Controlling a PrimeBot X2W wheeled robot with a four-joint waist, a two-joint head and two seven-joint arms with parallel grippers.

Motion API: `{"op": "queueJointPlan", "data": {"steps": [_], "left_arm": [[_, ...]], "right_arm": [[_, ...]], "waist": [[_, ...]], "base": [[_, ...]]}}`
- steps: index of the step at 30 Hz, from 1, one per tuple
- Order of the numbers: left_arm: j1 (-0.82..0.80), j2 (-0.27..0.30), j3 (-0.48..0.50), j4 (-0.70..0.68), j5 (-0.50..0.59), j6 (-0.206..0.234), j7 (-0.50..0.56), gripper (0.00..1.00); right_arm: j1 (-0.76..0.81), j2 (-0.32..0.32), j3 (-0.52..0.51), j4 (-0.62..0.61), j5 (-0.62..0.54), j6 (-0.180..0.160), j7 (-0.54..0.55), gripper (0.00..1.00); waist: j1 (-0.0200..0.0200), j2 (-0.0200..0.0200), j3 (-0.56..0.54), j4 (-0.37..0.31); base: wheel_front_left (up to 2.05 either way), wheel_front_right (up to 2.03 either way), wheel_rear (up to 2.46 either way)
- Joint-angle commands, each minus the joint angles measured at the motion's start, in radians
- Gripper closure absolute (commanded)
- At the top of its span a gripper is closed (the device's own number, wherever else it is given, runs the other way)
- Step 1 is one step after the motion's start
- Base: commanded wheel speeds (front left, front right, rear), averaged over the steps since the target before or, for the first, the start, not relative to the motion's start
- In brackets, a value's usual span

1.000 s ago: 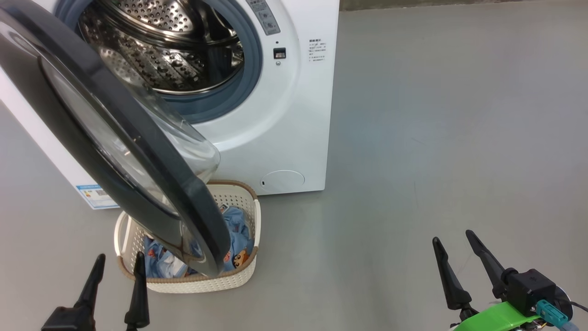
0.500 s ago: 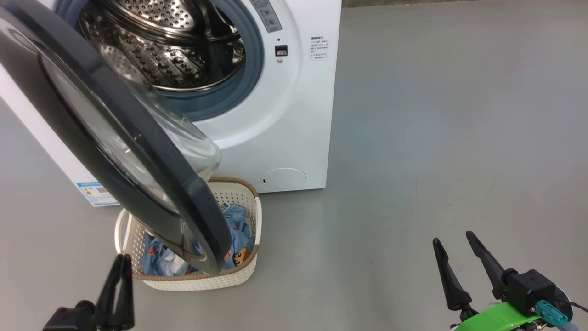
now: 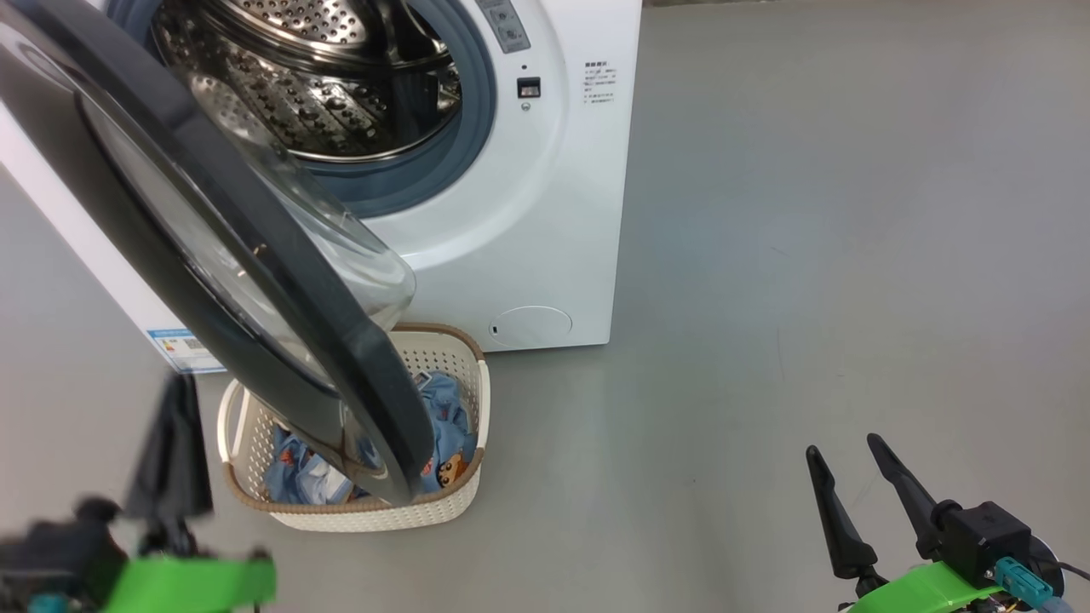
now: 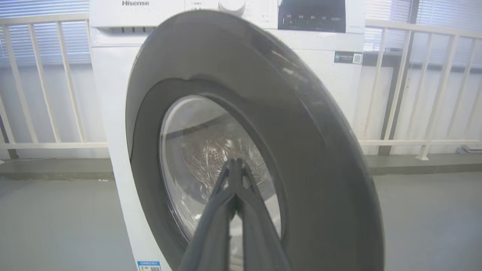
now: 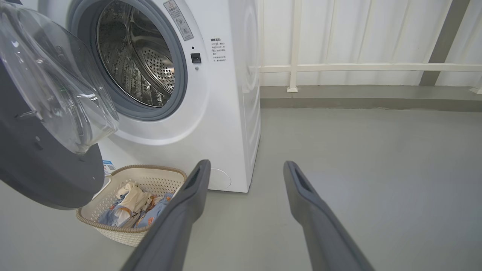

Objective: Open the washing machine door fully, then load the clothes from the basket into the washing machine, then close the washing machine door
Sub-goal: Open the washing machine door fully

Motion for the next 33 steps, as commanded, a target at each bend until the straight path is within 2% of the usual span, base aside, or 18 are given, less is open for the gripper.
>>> {"op": "queueJointPlan", "data": {"steps": [1, 7, 14, 16, 22, 25, 29, 33], "left_arm": [[-0.069, 0.009, 0.027, -0.074, 0.007, -0.008, -0.006, 1.0], [-0.2, 0.01, -0.071, -0.278, 0.039, -0.029, -0.006, 1.0], [-0.325, 0.012, -0.321, -0.353, 0.038, -0.041, 0.006, 1.0], [-0.336, 0.012, -0.359, -0.352, 0.034, -0.041, 0.011, 1.0], [-0.361, 0.011, -0.581, -0.287, -0.002, -0.043, 0.036, 1.0], [-0.348, 0.01, -0.661, -0.237, -0.018, -0.043, 0.035, 1.0], [-0.314, 0.01, -0.708, -0.167, -0.033, -0.041, 0.026, 1.0], [-0.287, 0.01, -0.714, -0.086, -0.051, -0.033, 0.017, 1.0]], "right_arm": [[-0.009, -0.014, 0.014, -0.018, -0.001, 0.001, -0.012, 0.0], [-0.01, -0.012, 0.01, -0.01, -0.002, 0.001, -0.012, 0.0], [-0.019, -0.01, 0.016, -0.005, -0.005, 0.001, -0.012, 0.0], [-0.02, -0.01, 0.017, -0.004, -0.005, 0.001, -0.012, 0.0], [-0.028, -0.01, 0.027, 0.004, -0.008, 0.001, -0.012, 0.0], [-0.032, -0.012, 0.031, 0.009, -0.013, 0.001, -0.012, 0.0], [-0.034, -0.013, 0.032, 0.01, -0.016, 0.001, -0.012, 0.0], [-0.034, -0.015, 0.024, 0.01, -0.018, 0.001, -0.012, 0.0]], "waist": [[0.0, 0.0, -0.002, 0.002], [0.0, 0.0, -0.008, 0.005], [0.0, 0.0, -0.004, -0.004], [0.0, 0.0, -0.003, -0.006], [0.0, 0.0, 0.006, -0.017], [0.0, 0.0, 0.012, -0.02], [0.0, 0.0, 0.022, -0.02], [0.0, 0.0, 0.035, -0.011]], "base": [[0.0, 0.0, 0.0], [0.0, 0.0, 0.0], [0.0, 0.0, 0.0], [0.0, 0.0, 0.0], [0.0, 0.0, 0.0], [0.0, 0.0, 0.0], [0.0, 0.0, 0.0], [0.0, 0.0, 0.0]]}}
